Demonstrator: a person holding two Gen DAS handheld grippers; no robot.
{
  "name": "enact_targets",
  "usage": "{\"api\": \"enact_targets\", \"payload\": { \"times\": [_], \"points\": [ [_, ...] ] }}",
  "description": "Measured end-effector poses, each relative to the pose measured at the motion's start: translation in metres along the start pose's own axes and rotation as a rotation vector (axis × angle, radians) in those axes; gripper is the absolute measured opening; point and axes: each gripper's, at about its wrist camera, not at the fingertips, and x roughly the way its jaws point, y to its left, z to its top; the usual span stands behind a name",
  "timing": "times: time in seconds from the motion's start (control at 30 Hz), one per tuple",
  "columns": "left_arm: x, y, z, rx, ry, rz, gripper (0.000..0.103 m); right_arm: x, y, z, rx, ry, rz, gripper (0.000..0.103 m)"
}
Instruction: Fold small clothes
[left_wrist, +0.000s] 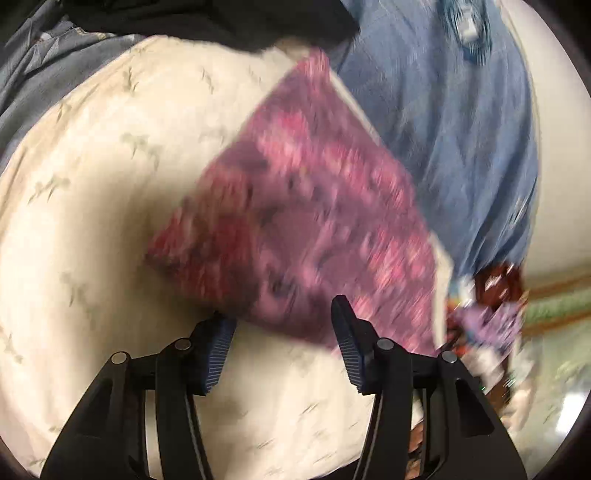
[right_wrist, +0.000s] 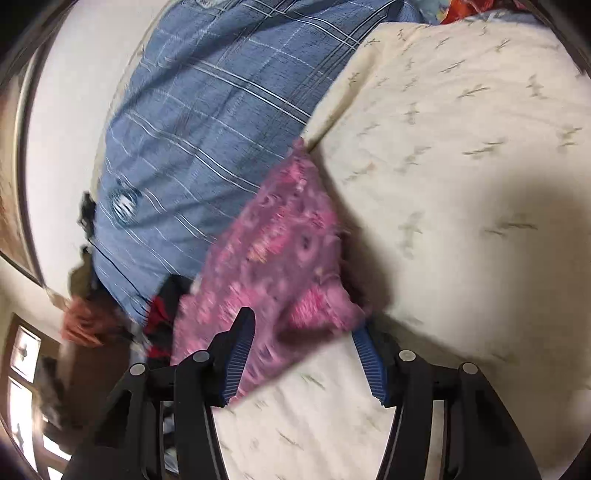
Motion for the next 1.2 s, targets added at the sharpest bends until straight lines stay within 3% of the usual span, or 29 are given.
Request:
{"api": "enact_targets", "payload": {
  "times": [0.03,0.07,0.17,0.27,0.37,0.4,0.43,0.5,0.53,0.6,0.67,0.73,0.8,1.0,1.17,1.2],
  "points": [
    [-0.001,-0.001,0.006,-0.015,-0.018,-0.006,0.020,0.003,0.001,0.003,0.011,-0.001,0.017,0.011],
    [-0.004,-0.002,0.011,-0.029,-0.028,-0.015,0.003,0.005,0.002,0.007,0.019,-0.005,0.018,0.007],
    [-0.023,-0.008,0.008,-0.017,-0.070,-0.040,0.003,-0.019,0.019,0.014,-0.022,-0.070,0.083,0.006],
    [-0.023,-0.008,-0.001,0.045,-0.090,0.043,0.003,-0.035,0.025,0.011,-0.084,-0.089,0.062,0.006],
    [0.001,0.017,0.001,-0.015,-0.002,0.096,0.004,-0.014,-0.005,0.002,-0.075,-0.007,-0.098,0.007],
    [0.001,0.023,0.002,-0.039,-0.001,0.059,0.004,-0.008,-0.013,-0.002,-0.065,0.020,-0.131,0.007],
    [-0.005,0.025,0.001,-0.047,-0.002,0.041,0.004,-0.007,-0.017,-0.005,-0.056,0.018,-0.124,0.005],
    [-0.018,0.017,-0.001,0.004,-0.017,0.066,0.006,-0.017,-0.008,-0.009,-0.071,-0.005,-0.142,0.016],
    [-0.026,0.013,-0.004,0.040,-0.029,0.082,0.007,-0.022,-0.003,-0.010,-0.087,-0.016,-0.170,0.017],
    [-0.045,-0.004,-0.012,0.144,-0.058,0.103,0.021,-0.037,0.013,-0.012,-0.133,-0.058,-0.228,0.019],
    [-0.058,-0.025,-0.013,0.225,-0.121,0.129,0.069,-0.044,0.030,-0.013,-0.190,-0.104,-0.253,0.025],
    [-0.062,-0.046,-0.008,0.299,-0.191,0.164,0.083,-0.039,0.055,-0.015,-0.268,-0.112,-0.235,0.038],
    [-0.057,-0.068,0.003,0.386,-0.233,0.220,0.083,-0.023,0.080,-0.022,-0.348,-0.083,-0.212,0.040],
    [0.006,-0.098,0.038,0.524,-0.231,0.413,0.082,0.039,0.125,-0.044,-0.515,0.033,-0.188,0.044],
    [0.049,-0.077,0.042,0.542,-0.155,0.521,0.083,0.073,0.090,-0.043,-0.487,0.090,-0.292,0.052],
    [0.055,-0.070,0.042,0.530,-0.145,0.516,0.083,0.074,0.082,-0.044,-0.486,0.085,-0.262,0.051]
  ]
}}
